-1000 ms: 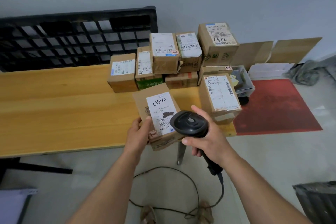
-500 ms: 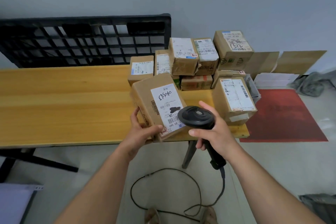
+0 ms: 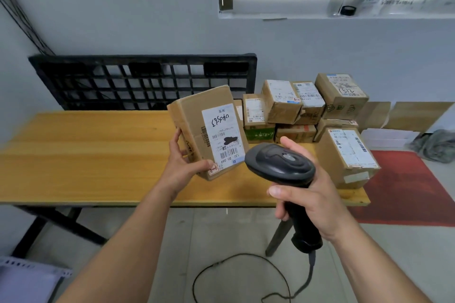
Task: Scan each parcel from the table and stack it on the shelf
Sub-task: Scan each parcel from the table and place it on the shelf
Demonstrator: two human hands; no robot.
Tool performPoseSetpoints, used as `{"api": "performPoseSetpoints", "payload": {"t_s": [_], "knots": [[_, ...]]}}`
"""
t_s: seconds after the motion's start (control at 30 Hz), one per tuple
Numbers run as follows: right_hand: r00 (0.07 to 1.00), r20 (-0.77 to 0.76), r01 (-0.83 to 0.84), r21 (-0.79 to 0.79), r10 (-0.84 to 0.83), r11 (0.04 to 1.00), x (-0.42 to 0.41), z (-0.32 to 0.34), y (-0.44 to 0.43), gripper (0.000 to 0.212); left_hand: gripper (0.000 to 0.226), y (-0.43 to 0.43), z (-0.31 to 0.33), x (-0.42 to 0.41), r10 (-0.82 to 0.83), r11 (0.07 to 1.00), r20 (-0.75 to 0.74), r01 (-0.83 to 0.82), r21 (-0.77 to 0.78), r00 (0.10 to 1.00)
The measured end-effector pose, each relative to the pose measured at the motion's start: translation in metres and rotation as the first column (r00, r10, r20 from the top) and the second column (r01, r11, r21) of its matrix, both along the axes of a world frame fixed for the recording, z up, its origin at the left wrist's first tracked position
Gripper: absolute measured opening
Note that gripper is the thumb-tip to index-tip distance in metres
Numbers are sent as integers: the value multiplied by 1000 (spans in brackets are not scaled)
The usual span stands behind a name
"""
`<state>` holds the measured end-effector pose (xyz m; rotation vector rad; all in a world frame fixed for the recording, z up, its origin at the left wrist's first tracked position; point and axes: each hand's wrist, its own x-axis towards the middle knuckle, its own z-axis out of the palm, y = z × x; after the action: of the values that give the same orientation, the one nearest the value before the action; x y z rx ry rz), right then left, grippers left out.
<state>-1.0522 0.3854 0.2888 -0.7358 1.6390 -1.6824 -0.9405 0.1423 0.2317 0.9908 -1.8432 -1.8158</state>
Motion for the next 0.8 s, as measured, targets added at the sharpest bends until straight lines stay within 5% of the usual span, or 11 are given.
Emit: {"api": "performPoseSetpoints", "payload": {"t_s": [0.5,0.8], "knots": [[999,-23,-36,29,36,999,27,-2,-3,89,135,-4,14,33,44,999,-43,-45,-21,998],[996,-25,-81,0,81,997,30,4,22,90,118,25,23,50,105,993,-59,-108,-40,993]]}}
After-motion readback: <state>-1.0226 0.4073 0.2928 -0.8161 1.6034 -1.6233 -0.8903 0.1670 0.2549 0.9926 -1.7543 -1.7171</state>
